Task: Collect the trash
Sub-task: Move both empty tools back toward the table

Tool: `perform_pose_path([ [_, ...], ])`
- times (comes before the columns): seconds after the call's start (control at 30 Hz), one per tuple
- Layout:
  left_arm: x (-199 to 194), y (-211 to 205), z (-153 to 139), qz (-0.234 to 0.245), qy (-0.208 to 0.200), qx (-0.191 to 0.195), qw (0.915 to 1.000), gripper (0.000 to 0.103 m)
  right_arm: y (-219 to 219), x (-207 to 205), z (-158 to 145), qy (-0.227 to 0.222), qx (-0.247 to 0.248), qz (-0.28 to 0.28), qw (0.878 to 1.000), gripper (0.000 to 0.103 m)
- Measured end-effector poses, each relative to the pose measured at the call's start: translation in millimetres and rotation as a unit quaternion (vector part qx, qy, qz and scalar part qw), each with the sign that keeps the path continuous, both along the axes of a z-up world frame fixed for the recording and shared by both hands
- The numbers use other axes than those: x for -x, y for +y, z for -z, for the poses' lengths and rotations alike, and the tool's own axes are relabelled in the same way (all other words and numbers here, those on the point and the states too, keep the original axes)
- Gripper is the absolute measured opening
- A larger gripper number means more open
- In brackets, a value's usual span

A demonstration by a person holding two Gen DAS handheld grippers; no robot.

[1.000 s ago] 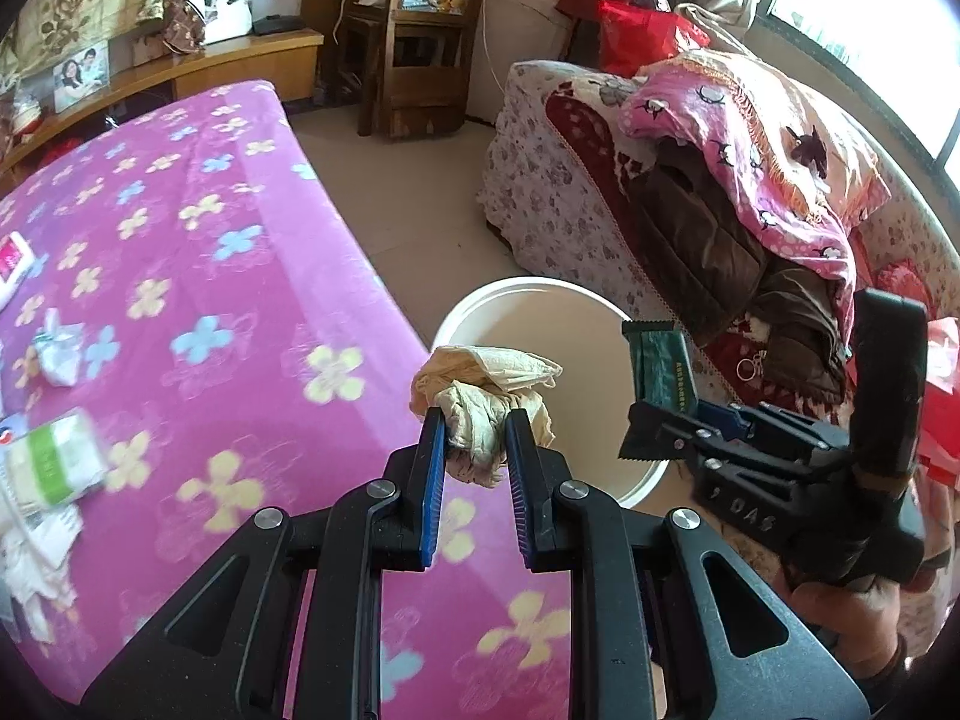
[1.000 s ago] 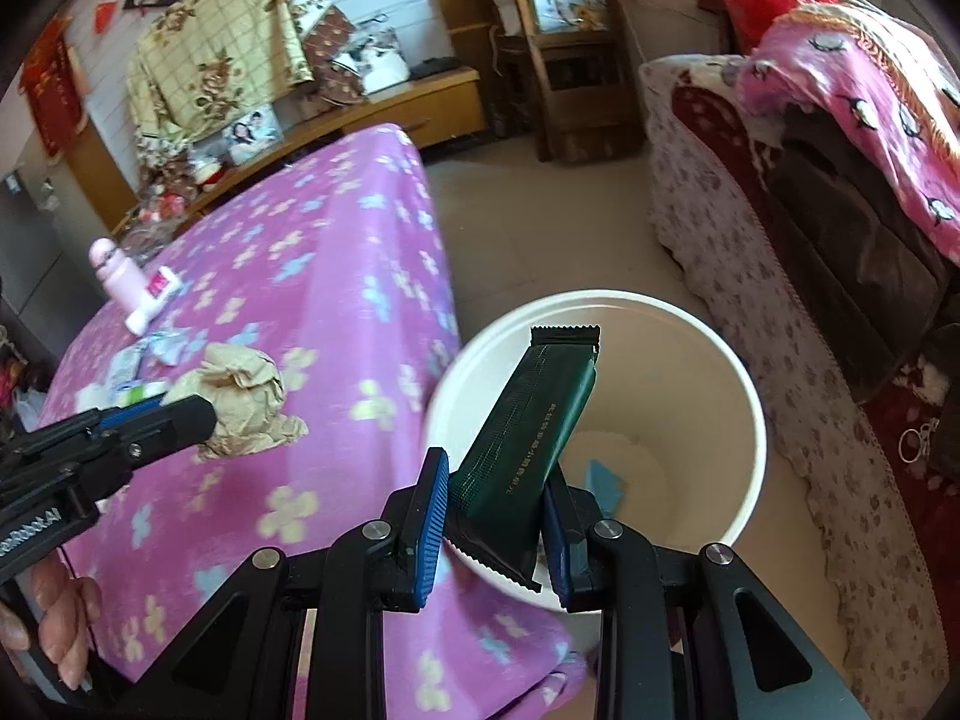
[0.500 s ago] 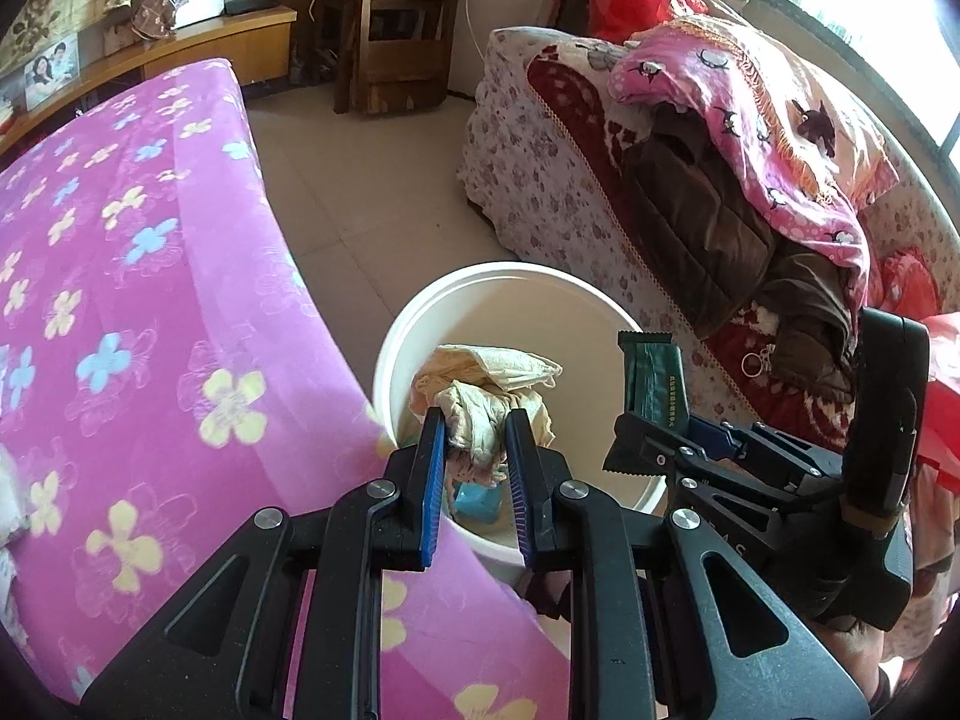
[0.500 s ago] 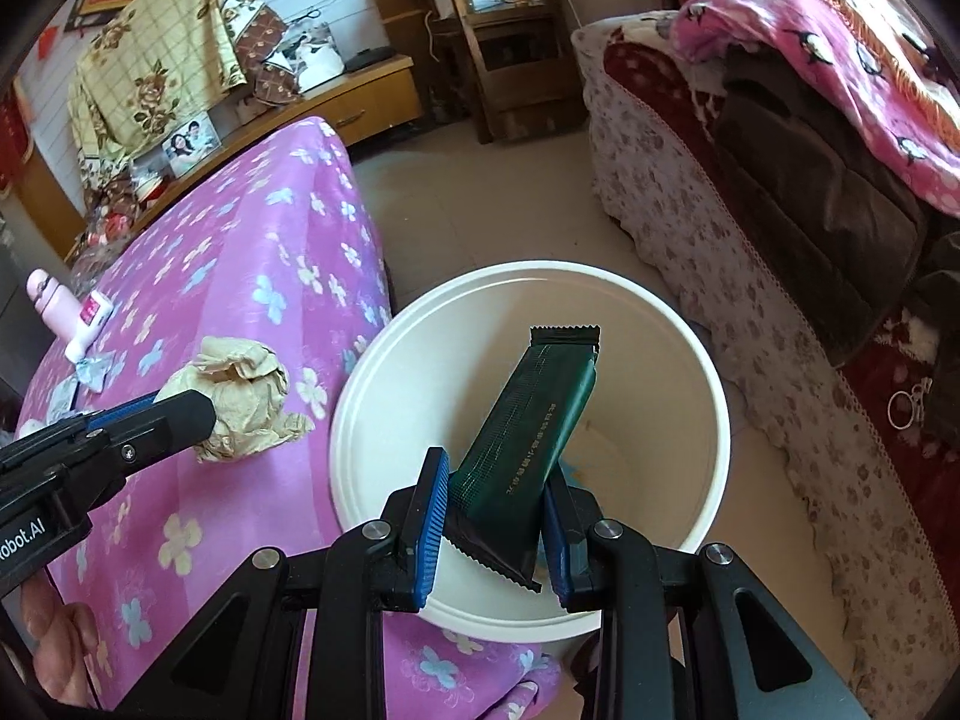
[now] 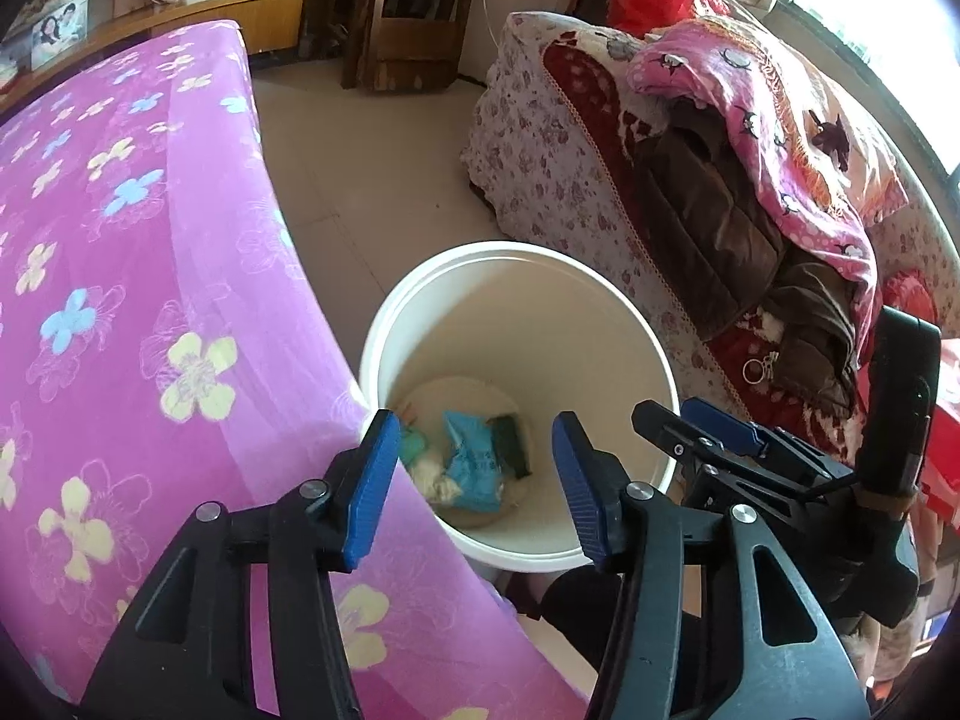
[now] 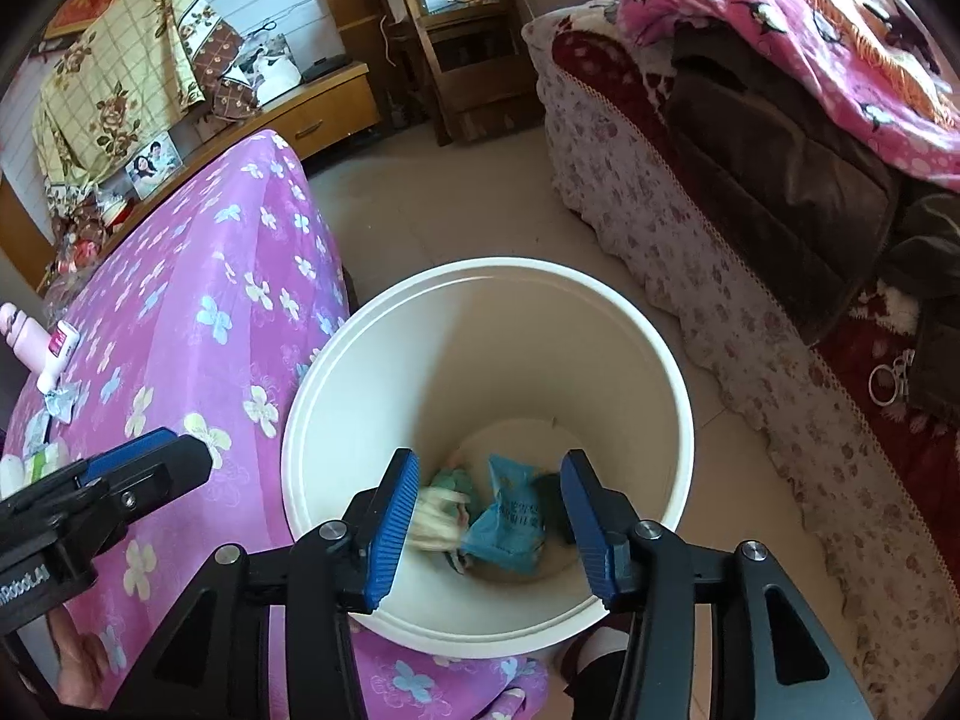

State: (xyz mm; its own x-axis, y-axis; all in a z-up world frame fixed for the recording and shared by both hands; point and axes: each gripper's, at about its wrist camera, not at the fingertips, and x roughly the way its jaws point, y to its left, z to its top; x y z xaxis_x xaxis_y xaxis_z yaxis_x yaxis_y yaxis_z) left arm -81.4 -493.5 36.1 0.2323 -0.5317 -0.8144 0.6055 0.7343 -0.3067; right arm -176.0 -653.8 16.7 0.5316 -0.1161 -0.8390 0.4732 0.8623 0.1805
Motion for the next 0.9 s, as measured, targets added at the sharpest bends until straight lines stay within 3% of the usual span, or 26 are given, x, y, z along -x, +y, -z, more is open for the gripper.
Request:
perform_pose_path([
  [0.4,6,43,-13,-0.048,-0.050,-0.042,0.9967,0.051,11,0,-2,-0.006,0.000,-0.010,1.000,0.048],
  [0.53,10,65,-16,-0.064,-0.064,-0.052,0.9945,0.051,18,1,-3,-0.010,0.001,-0.014,1.000,0.056],
  [0.8,19,116,-27,-0.092,-0.086,-0.066,0.9898,0.051,56,-2,-18,-0.031,0.006,-0.054,0.998,0.057],
  [0.9,21,138,-30,-0.104,-0.088,-0.069,0.9883,0.051,73,-2,-26,-0.044,-0.001,-0.065,0.997,0.063],
])
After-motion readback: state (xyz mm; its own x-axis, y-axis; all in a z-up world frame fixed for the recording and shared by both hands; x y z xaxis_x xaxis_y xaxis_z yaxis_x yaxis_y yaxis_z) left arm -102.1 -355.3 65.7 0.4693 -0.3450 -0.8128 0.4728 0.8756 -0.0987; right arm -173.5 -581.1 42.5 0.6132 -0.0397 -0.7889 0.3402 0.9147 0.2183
